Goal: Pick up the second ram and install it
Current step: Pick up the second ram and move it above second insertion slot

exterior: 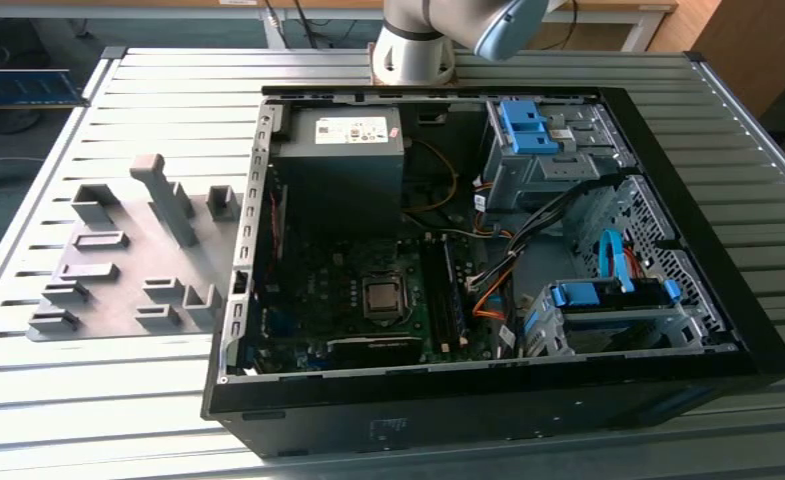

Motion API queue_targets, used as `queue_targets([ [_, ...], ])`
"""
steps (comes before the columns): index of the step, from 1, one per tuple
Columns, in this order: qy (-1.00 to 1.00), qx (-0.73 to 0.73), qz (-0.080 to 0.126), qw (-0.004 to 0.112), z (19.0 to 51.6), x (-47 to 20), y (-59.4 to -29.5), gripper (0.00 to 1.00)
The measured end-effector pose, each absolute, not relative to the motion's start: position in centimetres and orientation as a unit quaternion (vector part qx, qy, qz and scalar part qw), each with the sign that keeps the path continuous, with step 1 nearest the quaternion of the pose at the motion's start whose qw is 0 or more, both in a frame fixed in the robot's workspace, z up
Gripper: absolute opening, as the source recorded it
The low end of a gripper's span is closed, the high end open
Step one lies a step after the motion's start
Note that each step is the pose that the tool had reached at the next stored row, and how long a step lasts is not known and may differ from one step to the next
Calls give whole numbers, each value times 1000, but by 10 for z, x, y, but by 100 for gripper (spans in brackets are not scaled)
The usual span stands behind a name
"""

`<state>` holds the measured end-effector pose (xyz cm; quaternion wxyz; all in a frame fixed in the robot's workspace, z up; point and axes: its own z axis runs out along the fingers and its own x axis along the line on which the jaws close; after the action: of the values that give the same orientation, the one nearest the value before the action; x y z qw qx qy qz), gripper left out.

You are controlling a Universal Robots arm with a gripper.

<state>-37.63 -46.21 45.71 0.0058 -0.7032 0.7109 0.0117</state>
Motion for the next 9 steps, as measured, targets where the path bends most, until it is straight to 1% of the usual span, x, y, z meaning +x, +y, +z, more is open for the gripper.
queue_targets([
  [9, 711, -703, 12, 6, 457, -372, -462, 14],
])
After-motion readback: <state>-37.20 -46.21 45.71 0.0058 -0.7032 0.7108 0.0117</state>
